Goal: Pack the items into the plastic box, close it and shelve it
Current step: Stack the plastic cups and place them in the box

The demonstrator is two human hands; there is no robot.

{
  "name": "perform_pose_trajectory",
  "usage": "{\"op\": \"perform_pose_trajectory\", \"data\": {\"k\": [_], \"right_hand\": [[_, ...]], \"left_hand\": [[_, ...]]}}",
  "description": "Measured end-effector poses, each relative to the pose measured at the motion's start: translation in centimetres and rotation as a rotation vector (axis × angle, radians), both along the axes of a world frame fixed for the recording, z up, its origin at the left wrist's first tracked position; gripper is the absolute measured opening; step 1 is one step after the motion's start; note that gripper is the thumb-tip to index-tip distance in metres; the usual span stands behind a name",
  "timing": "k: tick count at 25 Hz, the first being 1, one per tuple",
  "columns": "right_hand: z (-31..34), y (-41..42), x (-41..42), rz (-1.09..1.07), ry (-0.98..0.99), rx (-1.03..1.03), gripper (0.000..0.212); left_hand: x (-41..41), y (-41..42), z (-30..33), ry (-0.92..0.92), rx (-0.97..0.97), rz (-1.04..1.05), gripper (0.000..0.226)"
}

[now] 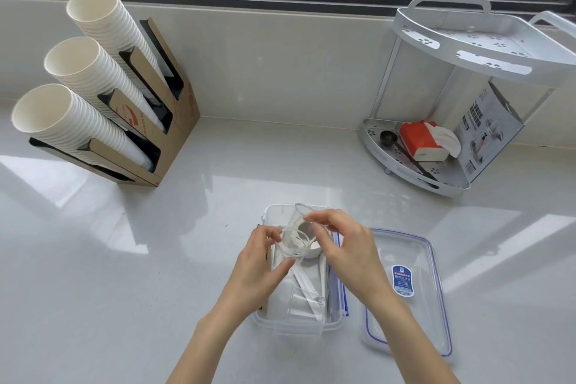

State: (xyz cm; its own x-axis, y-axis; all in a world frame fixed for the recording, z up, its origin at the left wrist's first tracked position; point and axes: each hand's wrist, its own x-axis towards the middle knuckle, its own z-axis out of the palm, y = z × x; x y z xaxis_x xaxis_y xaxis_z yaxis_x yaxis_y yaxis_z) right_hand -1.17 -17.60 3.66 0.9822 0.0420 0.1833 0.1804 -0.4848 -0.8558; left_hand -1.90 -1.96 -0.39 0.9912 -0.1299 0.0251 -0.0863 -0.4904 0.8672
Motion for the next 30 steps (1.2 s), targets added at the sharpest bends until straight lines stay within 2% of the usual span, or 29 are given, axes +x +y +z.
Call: {"op": "perform_pose_trajectory", "data": {"k": [5, 10, 15, 17, 21, 23, 27, 30], "right_hand": [[-1.3, 0.8, -0.6, 0.11, 0.035, -0.078, 0.016], [-1.8, 1.3, -0.8, 0.186, 0.07, -0.073, 0.02], [-2.0, 0.6, 0.0, 0.057, 0.121, 0.051, 0.023], [-2.7, 0.4, 0.1, 0.055, 0.176, -0.065, 0.021], [-5.1, 1.0, -0.8, 0.341, 0.448, -0.48, 0.042], [-5.7, 1.3, -1.1, 0.424, 0.511, -0.586, 0.046], [-6.0, 1.4, -1.1, 0.485, 0.512, -0.662, 0.037], [-5.2, 0.6, -1.1, 0.363, 0.473, -0.5, 0.029]], "left_hand": [[-0.2, -0.2, 0.4, 0.02, -0.14, 0.058, 0.053], [-0.3, 0.0, 0.7, -0.017, -0.111, 0.054, 0.045], [-0.4, 1.1, 0.5, -0.002, -0.114, 0.135, 0.046], [-0.4, 1.7, 0.5, 0.003, -0.114, 0.185, 0.047], [-0.3, 2.3, 0.3, 0.01, -0.083, 0.214, 0.047], [-0.4, 2.3, 0.2, 0.026, -0.091, 0.217, 0.045], [-0.5, 2.3, 0.1, 0.054, -0.112, 0.231, 0.046], [-0.5, 2.4, 0.1, 0.066, -0.105, 0.239, 0.048]]}}
